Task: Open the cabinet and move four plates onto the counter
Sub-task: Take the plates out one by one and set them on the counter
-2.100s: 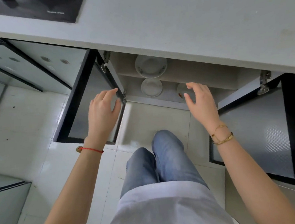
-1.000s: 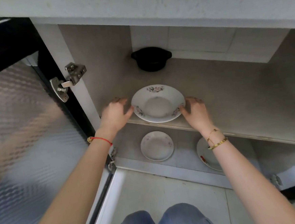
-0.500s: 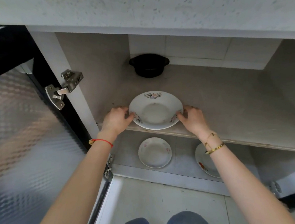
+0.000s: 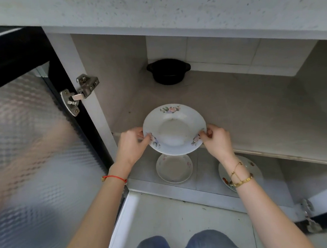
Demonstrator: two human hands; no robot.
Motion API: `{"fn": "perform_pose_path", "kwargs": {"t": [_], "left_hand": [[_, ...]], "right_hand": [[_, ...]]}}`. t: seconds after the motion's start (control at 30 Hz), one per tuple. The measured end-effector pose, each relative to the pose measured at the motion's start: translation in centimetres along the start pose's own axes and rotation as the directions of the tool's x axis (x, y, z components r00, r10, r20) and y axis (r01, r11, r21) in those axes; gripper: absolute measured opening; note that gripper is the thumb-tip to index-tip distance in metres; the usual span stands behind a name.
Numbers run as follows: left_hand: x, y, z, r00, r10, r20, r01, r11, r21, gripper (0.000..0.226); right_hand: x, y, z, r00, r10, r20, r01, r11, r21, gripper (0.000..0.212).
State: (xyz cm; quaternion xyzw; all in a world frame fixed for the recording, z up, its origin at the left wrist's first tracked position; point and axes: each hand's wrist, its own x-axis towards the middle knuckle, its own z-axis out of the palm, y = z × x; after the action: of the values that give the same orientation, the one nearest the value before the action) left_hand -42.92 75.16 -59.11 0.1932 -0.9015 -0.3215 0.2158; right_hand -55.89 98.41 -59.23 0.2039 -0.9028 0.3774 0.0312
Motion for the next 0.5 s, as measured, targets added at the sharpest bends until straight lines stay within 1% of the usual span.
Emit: {"fn": "perform_pose_path", "kwargs": {"t": [0.1,0.23,0.3,0.37,0.5], "left_hand": [[-1.7,-0.2,-0.3,1.0,0.001,-0.022,-0.002,1.0,-0.03,0.019],[-4.2,0.4,-1.3,0.998,-0.053,-0.047,0.049,0.996,-0.078,0.019],[-5.7,1.4,-2.1,0.993,-0.102,-0.051,0.098,0.991,-0.086,0.02],[-7.8,2.8,-3.5,0.987,-0.15,-0.049,0.143,0.983,-0.119,0.019],[-12.1,6.0,-7.7,0.973,-0.229,-0.006,0.226,0.964,-0.142,0.019]], "right_hand": [[-1.5,0.2,0.1,1.0,-0.013,-0.018,0.013,0.999,0.043,0.019],[-3.6,-0.5,-0.5,1.0,0.0,-0.024,0.002,0.996,0.085,0.01],[-4.9,-1.4,-1.4,1.0,0.014,-0.001,-0.014,0.996,0.091,0.006],[-6.6,-2.7,-2.9,0.999,0.035,0.037,-0.039,0.994,0.098,0.006],[-10.1,-6.1,-6.7,0.992,0.06,0.11,-0.069,0.995,0.074,0.007]]}}
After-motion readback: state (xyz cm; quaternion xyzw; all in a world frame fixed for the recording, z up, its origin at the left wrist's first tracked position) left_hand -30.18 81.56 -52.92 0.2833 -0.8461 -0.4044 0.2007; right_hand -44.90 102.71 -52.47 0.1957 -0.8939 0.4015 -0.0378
